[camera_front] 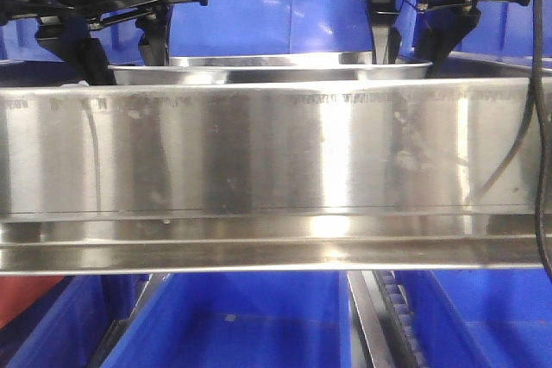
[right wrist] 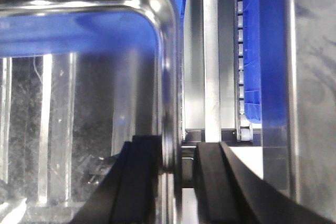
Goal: Stack silver trays without gaps
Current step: 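Lower both grippers onto opposite rims of the silver tray and close, then lift the silver tray with both grippers and pull it toward the robot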
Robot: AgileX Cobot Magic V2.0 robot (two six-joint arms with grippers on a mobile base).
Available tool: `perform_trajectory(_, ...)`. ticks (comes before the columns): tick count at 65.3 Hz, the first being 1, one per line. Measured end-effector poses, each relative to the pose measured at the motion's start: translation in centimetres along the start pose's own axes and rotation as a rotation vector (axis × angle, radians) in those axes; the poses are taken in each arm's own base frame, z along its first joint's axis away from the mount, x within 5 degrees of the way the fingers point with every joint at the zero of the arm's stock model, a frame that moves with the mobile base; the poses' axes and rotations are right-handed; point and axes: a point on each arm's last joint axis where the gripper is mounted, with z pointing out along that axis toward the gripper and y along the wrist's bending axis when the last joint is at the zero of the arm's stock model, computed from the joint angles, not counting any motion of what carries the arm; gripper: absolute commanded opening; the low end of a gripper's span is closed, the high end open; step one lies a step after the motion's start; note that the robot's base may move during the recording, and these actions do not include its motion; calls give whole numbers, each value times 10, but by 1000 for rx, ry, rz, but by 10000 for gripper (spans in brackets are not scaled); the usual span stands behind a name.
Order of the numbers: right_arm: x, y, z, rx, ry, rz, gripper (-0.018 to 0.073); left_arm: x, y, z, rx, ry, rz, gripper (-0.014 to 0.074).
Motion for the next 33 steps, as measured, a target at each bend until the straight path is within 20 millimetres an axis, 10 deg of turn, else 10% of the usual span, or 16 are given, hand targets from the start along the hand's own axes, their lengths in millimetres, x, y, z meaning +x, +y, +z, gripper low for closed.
perform_trajectory(14, 0, 0, 0, -3, -1, 1, 13, -1, -2, 0, 11, -10, 0, -31)
perform_trajectory(33, 0, 3, 0, -20, -7, 11, -77, -1, -3, 0, 21, -14, -8, -8)
